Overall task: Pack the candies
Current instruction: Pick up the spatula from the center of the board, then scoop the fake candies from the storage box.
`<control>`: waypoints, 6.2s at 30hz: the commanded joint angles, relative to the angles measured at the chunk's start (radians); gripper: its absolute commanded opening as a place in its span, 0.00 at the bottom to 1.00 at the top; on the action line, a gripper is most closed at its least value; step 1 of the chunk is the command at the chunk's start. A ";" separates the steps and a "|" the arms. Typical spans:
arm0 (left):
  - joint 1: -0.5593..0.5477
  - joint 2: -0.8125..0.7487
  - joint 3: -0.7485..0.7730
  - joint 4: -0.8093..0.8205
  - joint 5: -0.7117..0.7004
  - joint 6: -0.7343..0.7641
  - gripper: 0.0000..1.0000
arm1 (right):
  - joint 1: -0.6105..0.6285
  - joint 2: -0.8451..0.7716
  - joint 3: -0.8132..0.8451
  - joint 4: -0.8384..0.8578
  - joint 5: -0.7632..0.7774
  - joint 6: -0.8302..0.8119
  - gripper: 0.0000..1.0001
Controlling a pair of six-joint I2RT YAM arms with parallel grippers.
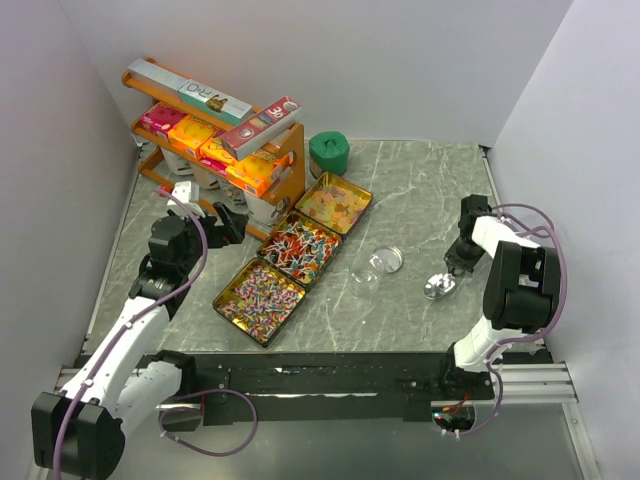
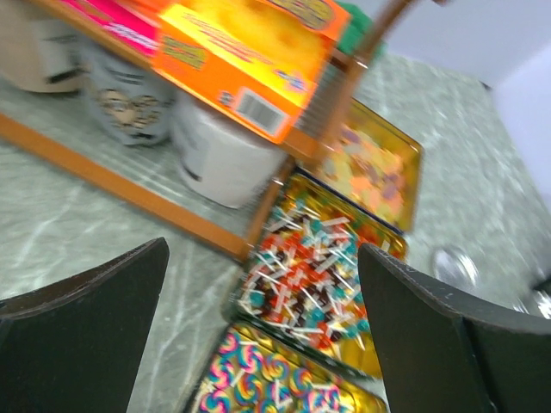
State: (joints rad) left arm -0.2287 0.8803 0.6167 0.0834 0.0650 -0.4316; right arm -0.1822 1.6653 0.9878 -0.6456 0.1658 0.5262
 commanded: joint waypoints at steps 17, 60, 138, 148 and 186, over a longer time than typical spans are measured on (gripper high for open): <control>-0.190 0.131 0.175 0.079 0.323 0.010 0.96 | 0.215 -0.315 0.276 -0.066 -0.048 0.135 0.00; -0.494 0.539 0.626 -0.292 0.363 0.310 0.01 | 0.578 -0.380 0.422 -0.129 -0.267 0.040 0.57; -0.433 0.421 0.695 -0.938 0.948 0.590 0.47 | 1.009 -0.490 0.456 -0.425 -0.703 -0.755 0.00; -0.268 0.218 0.542 -0.565 0.130 0.197 0.93 | 0.985 -0.382 0.476 -0.428 -0.524 -0.672 0.00; -0.118 0.417 0.293 -0.324 -0.186 -0.159 0.63 | 0.946 0.086 0.494 -0.043 0.205 -1.069 0.00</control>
State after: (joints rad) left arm -0.3733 1.2751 0.8551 -0.2890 -0.1917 -0.5529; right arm 0.7528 1.8008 1.5017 -0.7971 0.2371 -0.4419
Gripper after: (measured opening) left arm 0.650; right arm 0.183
